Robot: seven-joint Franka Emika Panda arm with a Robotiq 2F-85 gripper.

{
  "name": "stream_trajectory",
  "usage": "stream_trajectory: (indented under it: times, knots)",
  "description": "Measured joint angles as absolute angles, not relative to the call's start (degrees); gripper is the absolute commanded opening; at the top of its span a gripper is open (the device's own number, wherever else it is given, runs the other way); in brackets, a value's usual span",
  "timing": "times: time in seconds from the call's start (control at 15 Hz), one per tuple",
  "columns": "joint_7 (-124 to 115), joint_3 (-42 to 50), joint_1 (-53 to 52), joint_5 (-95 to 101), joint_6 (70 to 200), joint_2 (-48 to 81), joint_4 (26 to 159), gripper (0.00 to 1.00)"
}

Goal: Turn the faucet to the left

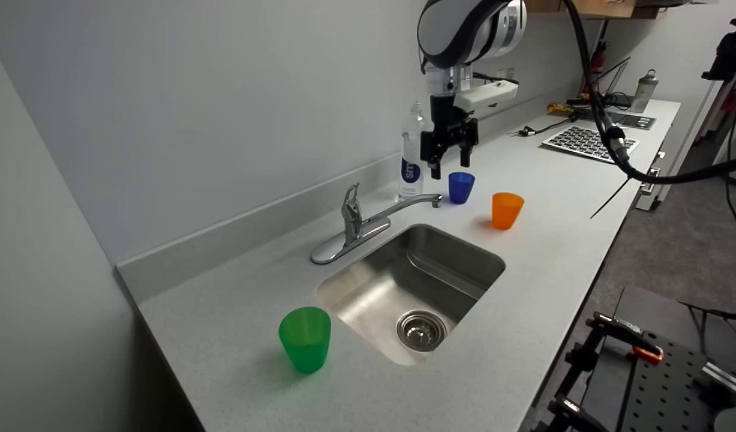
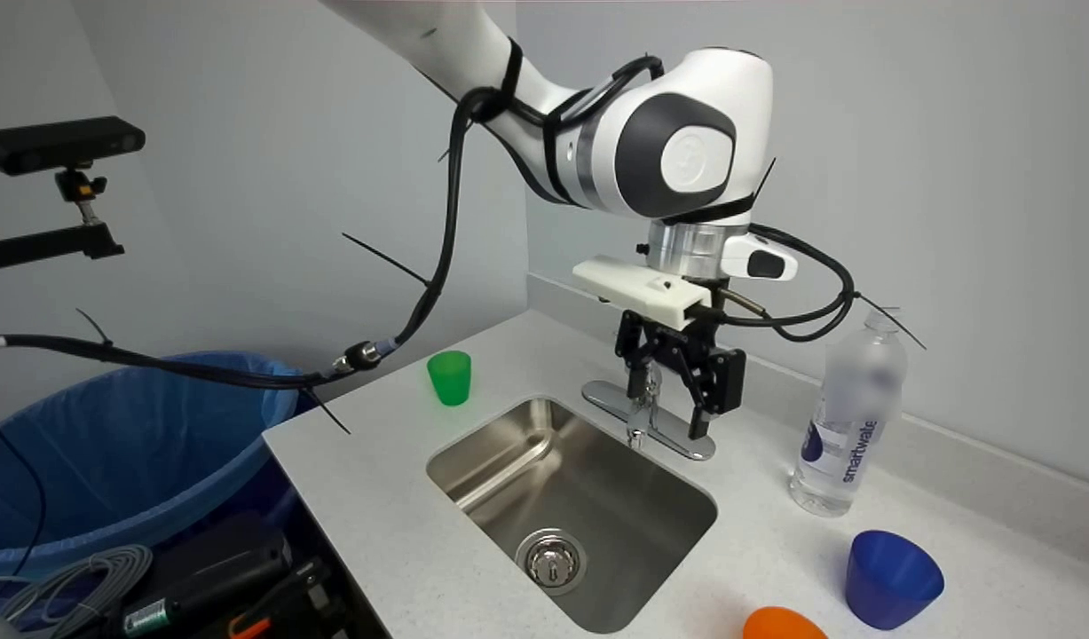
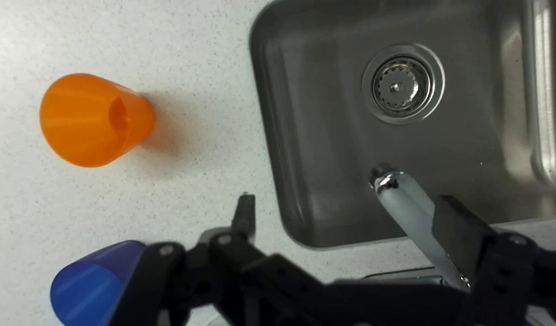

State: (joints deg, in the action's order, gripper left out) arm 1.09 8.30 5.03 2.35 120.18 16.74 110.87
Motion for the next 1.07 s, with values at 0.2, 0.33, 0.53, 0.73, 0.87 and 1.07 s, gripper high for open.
stream_trajectory:
  times: [0.2, 0.33, 0.53, 0.73, 0.87, 1.07]
  knots:
    - [1.1, 8.2, 5.1, 2.3, 120.2, 16.8, 110.8, 1.00]
    - [1.1, 8.2, 5.2, 2.3, 120.2, 16.7, 110.8, 1.00]
    - [1.1, 8.2, 5.2, 2.3, 120.2, 16.7, 110.8, 1.00]
    - [1.1, 8.2, 5.2, 2.4, 120.3, 16.8, 110.9, 1.00]
    - [0.9, 8.0, 5.2, 2.4, 120.4, 17.0, 110.8, 1.00]
    - [-0.4, 8.0, 5.1, 2.5, 121.7, 17.6, 110.8, 1.00]
